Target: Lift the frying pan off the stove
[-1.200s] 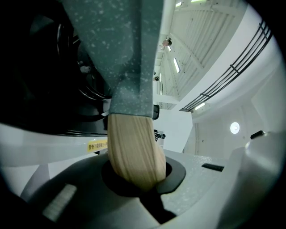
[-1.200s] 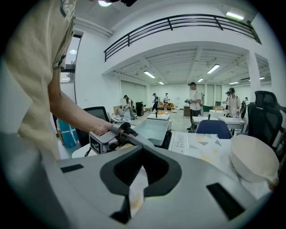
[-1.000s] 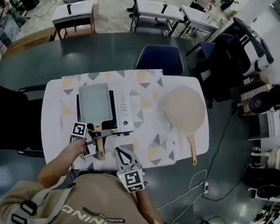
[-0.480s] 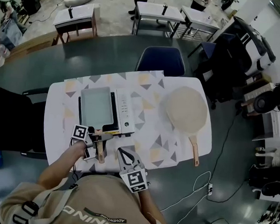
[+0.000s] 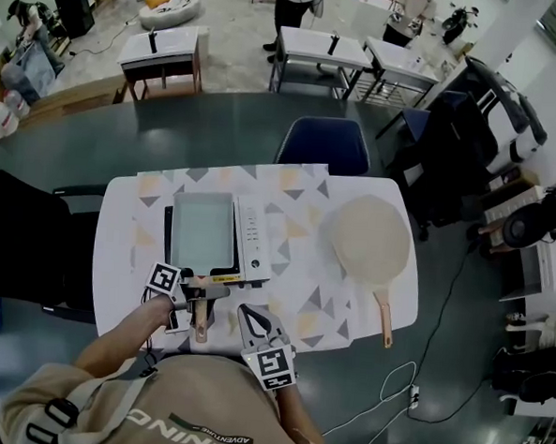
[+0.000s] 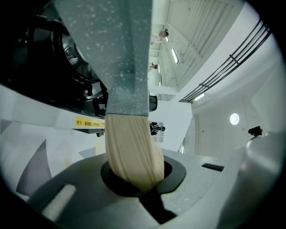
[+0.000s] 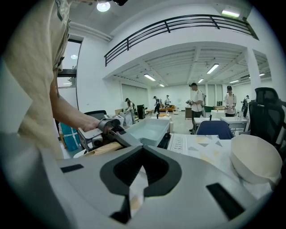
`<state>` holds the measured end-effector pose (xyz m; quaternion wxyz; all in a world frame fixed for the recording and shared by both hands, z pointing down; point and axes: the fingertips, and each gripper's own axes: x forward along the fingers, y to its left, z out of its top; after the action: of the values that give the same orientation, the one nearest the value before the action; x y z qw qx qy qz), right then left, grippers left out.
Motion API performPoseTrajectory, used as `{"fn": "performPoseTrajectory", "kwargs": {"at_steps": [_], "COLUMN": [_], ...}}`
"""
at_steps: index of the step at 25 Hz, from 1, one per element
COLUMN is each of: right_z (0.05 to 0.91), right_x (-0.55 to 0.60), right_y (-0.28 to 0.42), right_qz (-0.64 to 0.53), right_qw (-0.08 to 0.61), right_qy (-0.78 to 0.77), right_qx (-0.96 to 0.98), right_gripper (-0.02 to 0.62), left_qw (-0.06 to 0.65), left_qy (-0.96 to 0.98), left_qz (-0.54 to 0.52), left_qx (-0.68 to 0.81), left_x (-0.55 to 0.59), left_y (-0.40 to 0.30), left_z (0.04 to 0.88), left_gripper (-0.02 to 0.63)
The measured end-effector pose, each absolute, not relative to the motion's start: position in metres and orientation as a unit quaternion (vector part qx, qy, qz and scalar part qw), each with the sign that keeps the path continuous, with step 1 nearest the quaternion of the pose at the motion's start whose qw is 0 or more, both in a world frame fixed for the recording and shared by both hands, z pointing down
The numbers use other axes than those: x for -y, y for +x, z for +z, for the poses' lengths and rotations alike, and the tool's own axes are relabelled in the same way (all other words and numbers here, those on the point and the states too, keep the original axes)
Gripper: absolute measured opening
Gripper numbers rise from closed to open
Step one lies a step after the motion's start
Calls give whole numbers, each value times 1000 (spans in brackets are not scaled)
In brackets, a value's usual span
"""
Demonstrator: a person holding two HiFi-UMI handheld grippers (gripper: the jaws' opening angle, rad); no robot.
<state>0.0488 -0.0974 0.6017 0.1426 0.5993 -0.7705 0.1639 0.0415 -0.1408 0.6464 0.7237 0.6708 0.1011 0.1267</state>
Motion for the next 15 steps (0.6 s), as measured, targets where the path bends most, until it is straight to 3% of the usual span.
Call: {"fn": "performPoseTrajectory", "kwargs": {"at_steps": [15], "right_z": [568], "right_x": [120], "right_y": [62], "right_qz": [149], "right_qw": [102], "right_qy": [605], "right_qx": [775], "right_gripper": [-3], "left_qw": [698], "left_qy": [695], "left_qz": [126], "left_qx": [-119], "left_x": [137], "left_y": [36], "left_z": [598], "left_gripper": [12]}}
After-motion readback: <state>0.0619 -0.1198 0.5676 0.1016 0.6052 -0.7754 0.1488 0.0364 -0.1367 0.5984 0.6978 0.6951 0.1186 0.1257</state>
